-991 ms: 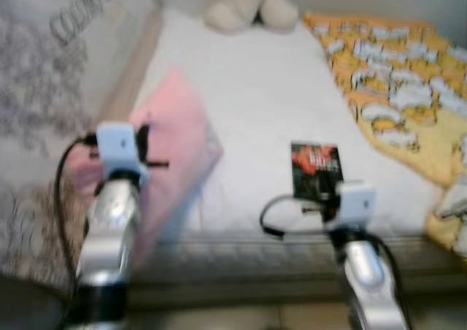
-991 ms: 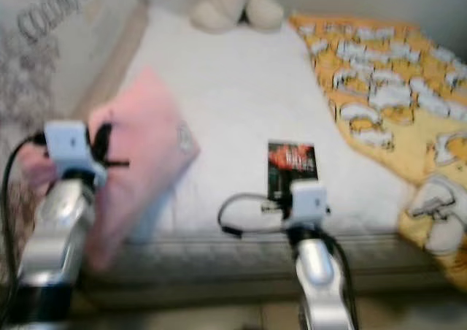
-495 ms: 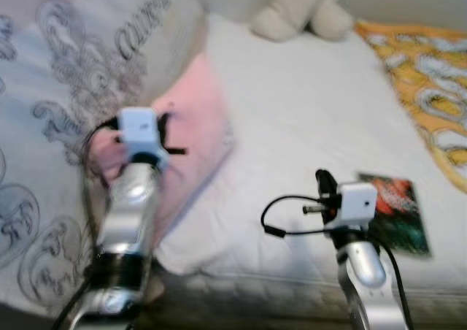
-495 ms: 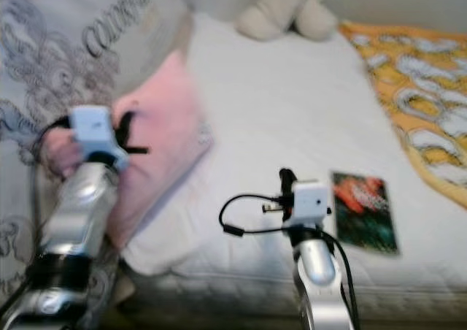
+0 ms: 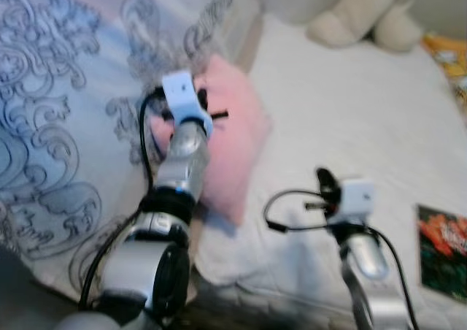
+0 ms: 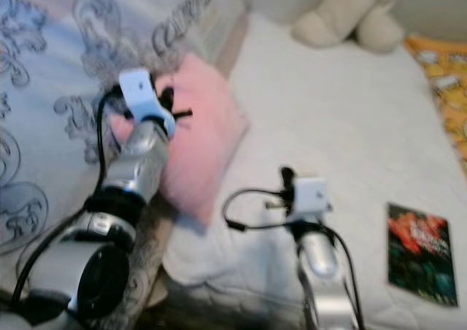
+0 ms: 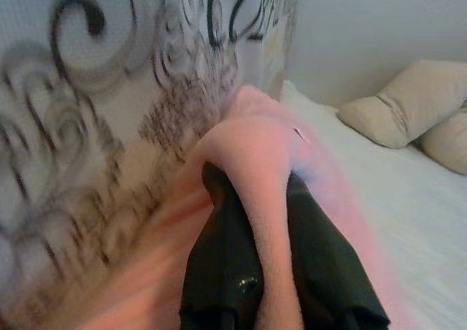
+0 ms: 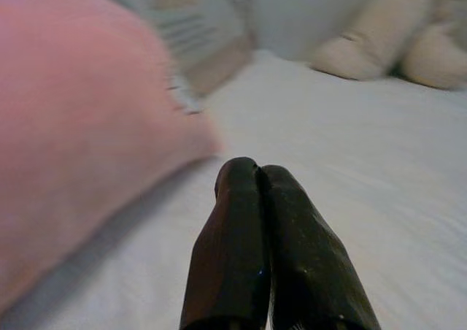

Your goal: Clean up the room

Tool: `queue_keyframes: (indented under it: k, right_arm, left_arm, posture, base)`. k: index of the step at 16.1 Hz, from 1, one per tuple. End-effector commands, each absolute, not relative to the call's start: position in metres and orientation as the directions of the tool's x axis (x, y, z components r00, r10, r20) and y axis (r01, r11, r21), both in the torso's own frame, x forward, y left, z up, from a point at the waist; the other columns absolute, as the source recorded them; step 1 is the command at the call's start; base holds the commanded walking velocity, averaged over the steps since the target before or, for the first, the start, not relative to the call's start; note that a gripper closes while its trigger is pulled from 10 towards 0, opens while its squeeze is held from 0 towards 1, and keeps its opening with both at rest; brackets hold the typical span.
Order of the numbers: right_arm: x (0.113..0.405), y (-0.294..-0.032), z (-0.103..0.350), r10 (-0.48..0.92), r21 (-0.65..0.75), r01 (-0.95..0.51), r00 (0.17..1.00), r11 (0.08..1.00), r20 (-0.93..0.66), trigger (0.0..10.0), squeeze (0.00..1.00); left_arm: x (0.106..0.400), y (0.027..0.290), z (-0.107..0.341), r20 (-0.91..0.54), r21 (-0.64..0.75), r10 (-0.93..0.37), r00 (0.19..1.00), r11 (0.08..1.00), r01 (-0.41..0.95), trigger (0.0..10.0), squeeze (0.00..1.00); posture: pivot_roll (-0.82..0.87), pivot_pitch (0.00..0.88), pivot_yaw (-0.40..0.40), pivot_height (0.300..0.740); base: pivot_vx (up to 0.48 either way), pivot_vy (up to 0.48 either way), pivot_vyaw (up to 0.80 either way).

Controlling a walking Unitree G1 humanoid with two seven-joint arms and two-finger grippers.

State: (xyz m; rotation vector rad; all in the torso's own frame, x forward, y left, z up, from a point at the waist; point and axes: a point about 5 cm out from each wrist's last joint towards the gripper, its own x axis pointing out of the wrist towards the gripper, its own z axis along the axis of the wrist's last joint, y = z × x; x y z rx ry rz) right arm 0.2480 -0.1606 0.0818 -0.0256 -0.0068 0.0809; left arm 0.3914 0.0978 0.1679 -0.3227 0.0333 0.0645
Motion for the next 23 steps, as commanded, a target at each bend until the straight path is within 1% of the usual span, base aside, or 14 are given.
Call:
queue_keyframes:
  k: [1, 4, 6, 8, 9, 10, 12, 14, 16, 17, 19, 20, 21, 23]
  right_arm:
    - [0.248, -0.16, 0.085, 0.089, -0.02, -0.089, 0.996, 0.996, 0.011, 10.0, 0.0]
    - [0.246, -0.161, 0.085, 0.09, -0.021, -0.09, 0.996, 0.996, 0.004, 10.0, 0.0]
    - [0.245, -0.163, 0.084, 0.09, -0.023, -0.09, 0.996, 0.996, -0.004, 10.0, 0.0]
    - [0.244, -0.163, 0.084, 0.093, -0.025, -0.093, 0.996, 0.995, -0.01, 10.0, 0.0]
    - [0.244, -0.163, 0.084, 0.093, -0.024, -0.093, 0.996, 0.995, -0.011, 10.0, 0.0]
    - [0.244, -0.164, 0.084, 0.092, -0.024, -0.092, 0.996, 0.995, -0.011, 10.0, 0.0]
    - [0.244, -0.164, 0.083, 0.089, -0.024, -0.089, 0.996, 0.996, -0.013, 10.0, 0.0]
    - [0.245, -0.165, 0.085, 0.08, -0.022, -0.08, 0.997, 0.997, -0.008, 10.0, 0.0]
    - [0.245, -0.167, 0.084, 0.066, -0.02, -0.066, 0.998, 0.998, -0.007, 10.0, 0.0]
    - [0.244, -0.167, 0.083, 0.065, -0.018, -0.065, 0.998, 0.998, -0.01, 10.0, 0.0]
    - [0.242, -0.166, 0.08, 0.066, -0.014, -0.066, 0.998, 0.998, -0.018, 10.0, 0.0]
    - [0.24, -0.164, 0.078, 0.07, -0.014, -0.07, 0.997, 0.997, -0.024, 10.0, 0.0]
    - [0.239, -0.166, 0.078, 0.061, -0.013, -0.061, 0.998, 0.998, -0.021, 10.0, 0.0]
    - [0.24, -0.171, 0.081, 0.022, 0.003, -0.022, 1.0, 1.0, 0.0, 10.0, 0.0]
  left_arm:
    - [0.394, 0.099, 0.171, -0.044, -0.362, 0.118, 0.992, 0.924, -0.126, 10.0, 0.0]
    - [0.385, 0.084, 0.145, -0.133, -0.382, 0.142, 0.981, 0.906, -0.183, 10.0, 0.0]
    - [0.37, 0.069, 0.119, -0.207, -0.322, 0.123, 0.97, 0.928, -0.187, 10.0, 0.0]
    - [0.363, 0.059, 0.103, -0.277, -0.218, 0.09, 0.957, 0.964, -0.154, 10.0, 0.0]
    - [0.362, 0.057, 0.1, -0.288, -0.227, 0.068, 0.955, 0.964, -0.137, 10.0, 0.75]
    - [0.362, 0.056, 0.101, -0.283, -0.242, 0.053, 0.958, 0.962, -0.124, 10.0, 1.0]
    - [0.363, 0.055, 0.11, -0.238, -0.239, 0.032, 0.971, 0.967, -0.091, 10.0, 1.0]
    - [0.369, 0.06, 0.137, -0.104, -0.151, 0.021, 0.994, 0.988, -0.037, 10.0, 1.0]
    - [0.367, 0.084, 0.162, 0.022, -0.018, 0.018, 1.0, 1.0, -0.018, 10.0, 1.0]
    - [0.362, 0.097, 0.16, 0.018, 0.017, 0.022, 1.0, 1.0, -0.022, 10.0, 1.0]
    - [0.352, 0.114, 0.149, -0.028, 0.029, 0.034, 0.999, 0.999, -0.033, 10.0, 1.0]
    - [0.334, 0.126, 0.14, -0.054, 0.051, 0.027, 0.998, 0.998, -0.024, 10.0, 1.0]
    - [0.321, 0.133, 0.144, -0.028, 0.065, -0.02, 0.999, 0.998, 0.022, 10.0, 1.0]
    - [0.307, 0.145, 0.16, 0.094, 0.149, -0.092, 0.991, 0.986, 0.077, 10.0, 1.0]
  posture:
    - [-0.02, 0.008, -0.032, 0.74]
    - [-0.03, 0.017, -0.031, 0.74]
    - [-0.03, 0.023, -0.033, 0.74]
    - [-0.03, 0.024, -0.033, 0.74]
    - [-0.03, 0.025, -0.031, 0.74]
    - [-0.03, 0.025, -0.03, 0.74]
    - [-0.03, 0.023, -0.028, 0.74]
    - [-0.03, 0.019, -0.023, 0.74]
    - [-0.02, 0.015, -0.021, 0.74]
    - [-0.01, 0.008, -0.019, 0.74]
    - [0.01, 0.003, -0.017, 0.74]
    - [0.02, 0.0, -0.016, 0.74]
    - [0.03, 0.0, -0.016, 0.74]
    - [0.05, 0.0, -0.015, 0.74]
  base:
    - [0.0, 0.0, 0.0]
    - [0.0, 0.0, 0.0]
    - [0.0, 0.0, 0.0]
    - [0.0, 0.0, 0.0]
    - [0.0, 0.0, 0.0]
    - [0.0, 0.0, 0.0]
    - [0.0, 0.0, 0.0]
    - [0.0, 0.0, 0.0]
    - [0.0, 0.0, 0.0]
    - [0.0, 0.0, 0.0]
    - [0.0, 0.0, 0.0]
    - [0.0, 0.0, 0.0]
    - [0.0, 0.0, 0.0]
    - [0.0, 0.0, 0.0]
